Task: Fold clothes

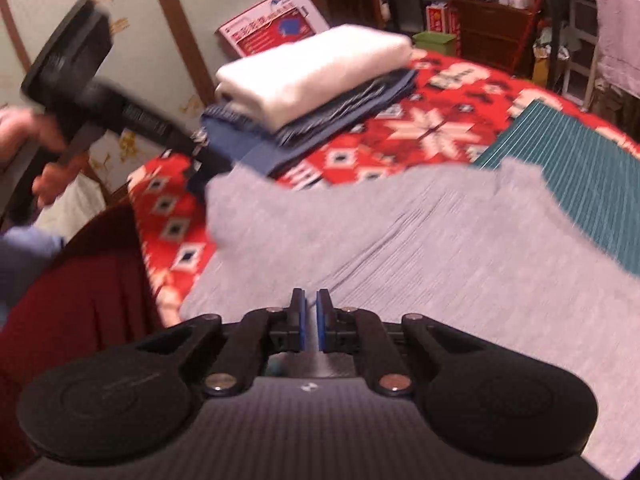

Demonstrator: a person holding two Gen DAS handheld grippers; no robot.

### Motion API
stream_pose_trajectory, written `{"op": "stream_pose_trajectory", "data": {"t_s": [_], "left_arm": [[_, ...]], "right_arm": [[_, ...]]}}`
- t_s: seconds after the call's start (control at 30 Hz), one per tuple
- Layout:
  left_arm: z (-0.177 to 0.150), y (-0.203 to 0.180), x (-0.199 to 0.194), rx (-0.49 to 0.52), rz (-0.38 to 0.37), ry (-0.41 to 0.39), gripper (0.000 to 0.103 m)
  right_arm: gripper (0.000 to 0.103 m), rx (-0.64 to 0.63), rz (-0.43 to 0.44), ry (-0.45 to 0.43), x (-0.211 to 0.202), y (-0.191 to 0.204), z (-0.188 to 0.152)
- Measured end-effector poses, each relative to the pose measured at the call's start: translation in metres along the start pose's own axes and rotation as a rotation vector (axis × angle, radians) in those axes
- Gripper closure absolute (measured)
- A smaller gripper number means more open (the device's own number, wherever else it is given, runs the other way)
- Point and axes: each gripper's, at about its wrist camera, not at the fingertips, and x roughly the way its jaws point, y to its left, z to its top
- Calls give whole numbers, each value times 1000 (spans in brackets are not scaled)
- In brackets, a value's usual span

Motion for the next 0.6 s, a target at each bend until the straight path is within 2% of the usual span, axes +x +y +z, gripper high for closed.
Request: {"op": "stream_pose_trajectory", "data": {"t_s": [0.17, 0.43, 0.6], "left_arm": [[1, -2, 0, 13, 9, 2, 99], [0, -2, 0, 3, 11, -2, 99], [-1, -1, -1, 2, 13, -7, 99]], "right_arm": [[97, -44, 32, 8, 4, 20, -3], [97, -24, -66, -17, 0, -6, 12], [97, -79, 6, 11, 6, 12, 4]]}}
